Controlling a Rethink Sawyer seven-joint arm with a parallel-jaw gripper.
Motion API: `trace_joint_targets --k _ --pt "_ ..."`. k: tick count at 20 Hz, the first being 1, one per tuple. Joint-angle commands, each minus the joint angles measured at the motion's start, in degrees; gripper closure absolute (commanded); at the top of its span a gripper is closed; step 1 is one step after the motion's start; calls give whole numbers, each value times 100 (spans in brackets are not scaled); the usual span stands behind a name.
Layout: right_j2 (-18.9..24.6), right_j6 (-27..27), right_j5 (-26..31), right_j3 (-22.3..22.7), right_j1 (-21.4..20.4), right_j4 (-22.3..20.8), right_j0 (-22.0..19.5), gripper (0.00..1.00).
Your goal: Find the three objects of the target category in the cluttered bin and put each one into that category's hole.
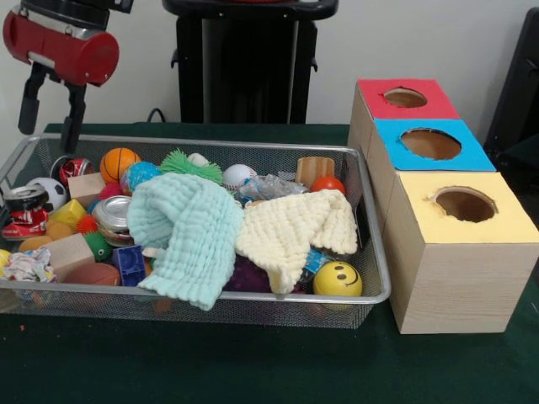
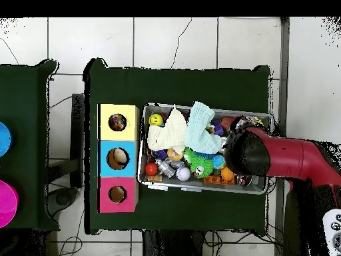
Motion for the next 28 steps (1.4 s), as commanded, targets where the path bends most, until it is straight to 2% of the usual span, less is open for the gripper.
trace_joint_targets --k 1,10,19,28 --pt "563 -1497 513 -255 538 -462 -97 0" --pt "817 -1661 142 -825 1189 -857 -218 0" --pt "1159 -1592 -316 -1017 1576 -1290 -442 0" --pt "1561 -1954 -194 -1481 2075 -1634 -720 0"
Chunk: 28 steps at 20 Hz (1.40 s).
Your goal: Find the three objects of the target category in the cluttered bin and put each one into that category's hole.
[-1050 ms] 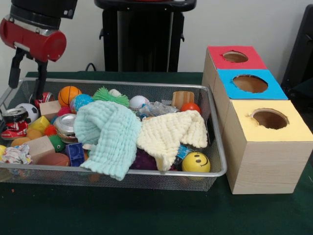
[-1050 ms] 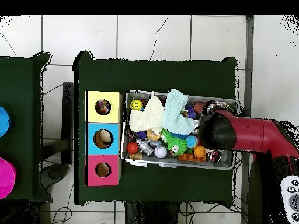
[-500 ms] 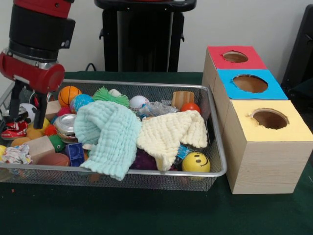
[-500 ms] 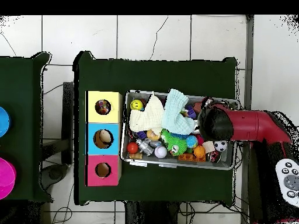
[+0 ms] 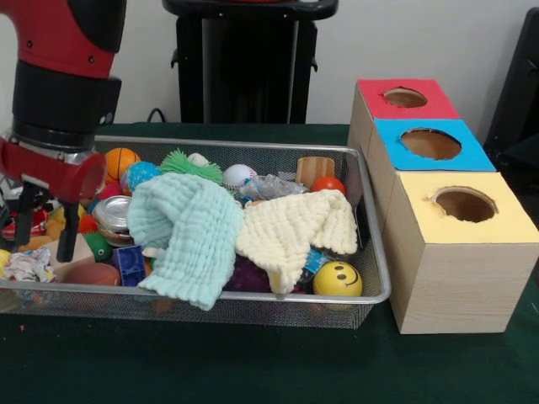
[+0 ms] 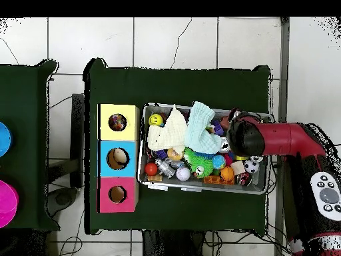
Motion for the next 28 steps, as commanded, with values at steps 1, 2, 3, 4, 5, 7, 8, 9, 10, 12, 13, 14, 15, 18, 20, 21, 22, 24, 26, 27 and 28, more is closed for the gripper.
trace_joint_targets --k 1,2,3,4,5,7,8,9,10,12,13,14,15,18,20,21,22,24,26,27,28 --pt "722 -1996 52 -543 684 -542 -212 0" --pt "743 -2006 77 -562 714 -573 -235 0" --pt "745 -2000 97 -582 730 -613 -244 0" --pt "758 -1996 88 -584 746 -657 -265 0" --pt "779 -2006 104 -624 776 -684 -280 0" --pt "809 -2039 127 -683 819 -741 -304 0" --pt "809 -2068 161 -713 837 -766 -306 0" --pt "838 -2124 217 -757 876 -771 -324 0" --pt "843 -2161 274 -791 904 -784 -324 0" --pt "864 -2249 400 -826 952 -790 -346 0" --pt "888 -2305 454 -812 965 -769 -373 0" --pt "896 -2321 464 -782 957 -770 -387 0" --pt "917 -2368 541 -824 975 -744 -391 0" --pt "929 -2391 624 -752 885 -694 -405 0" --pt "918 -2416 687 -702 797 -655 -400 0" --pt "902 -2406 704 -638 734 -621 -404 0" --pt "872 -2375 692 -573 668 -607 -398 0" --pt "802 -2314 687 -434 556 -571 -389 0" --pt "752 -2288 696 -357 500 -543 -393 0" --pt "710 -2256 665 -298 498 -555 -399 0" --pt "685 -2248 657 -299 538 -569 -406 0"
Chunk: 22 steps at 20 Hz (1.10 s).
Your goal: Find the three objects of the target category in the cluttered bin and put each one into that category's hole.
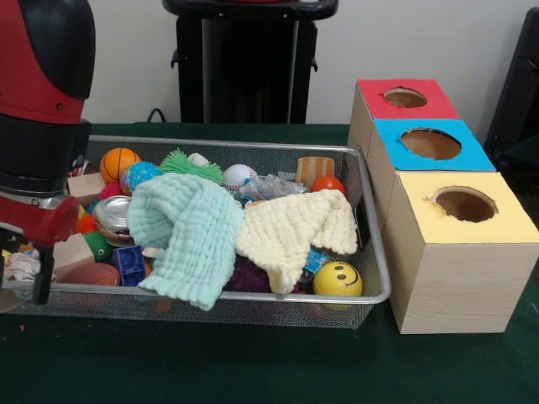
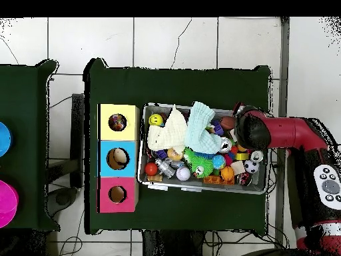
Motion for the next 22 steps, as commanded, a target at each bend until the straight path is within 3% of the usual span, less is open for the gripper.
trace_joint_targets --k 1,15,22 --pt "119 -1557 657 339 7 -124 -31 0" --pt "-408 -873 402 544 510 -317 13 0" --pt "-580 -672 338 599 555 -383 55 0"
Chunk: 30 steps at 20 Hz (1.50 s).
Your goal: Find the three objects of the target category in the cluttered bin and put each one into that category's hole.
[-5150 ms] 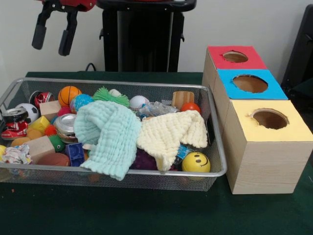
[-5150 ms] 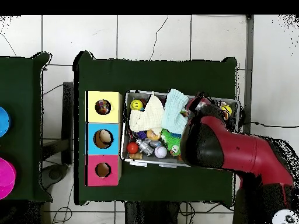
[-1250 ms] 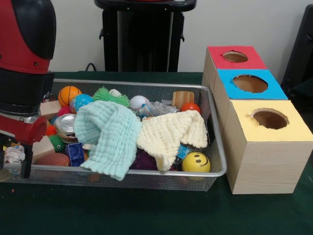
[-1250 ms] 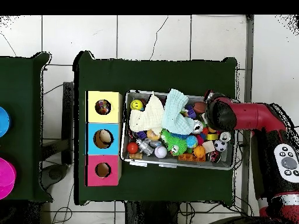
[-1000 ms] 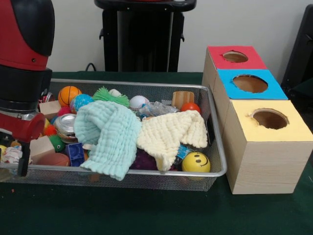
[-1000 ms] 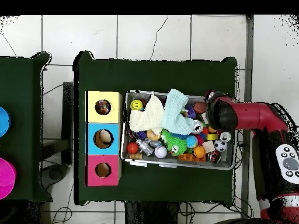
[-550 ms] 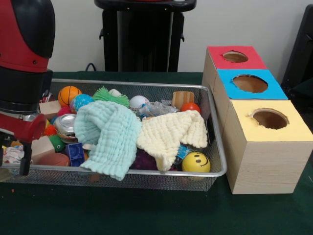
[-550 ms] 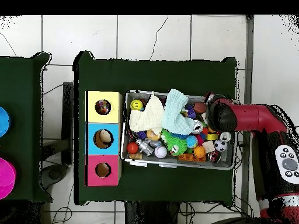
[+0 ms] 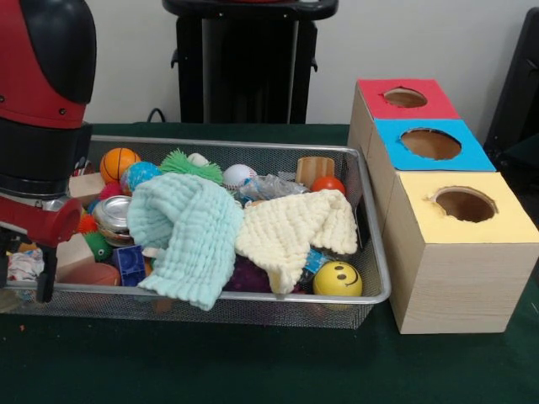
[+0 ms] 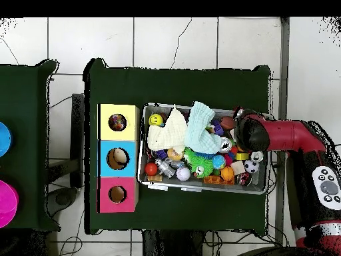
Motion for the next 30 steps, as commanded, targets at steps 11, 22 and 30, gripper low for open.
trace_joint_targets --k 11,22,30 --pt "-636 -601 169 890 149 -383 92 0" --pt "-951 -516 34 1052 98 -274 235 0" --pt "-945 -713 264 1040 321 -171 167 0"
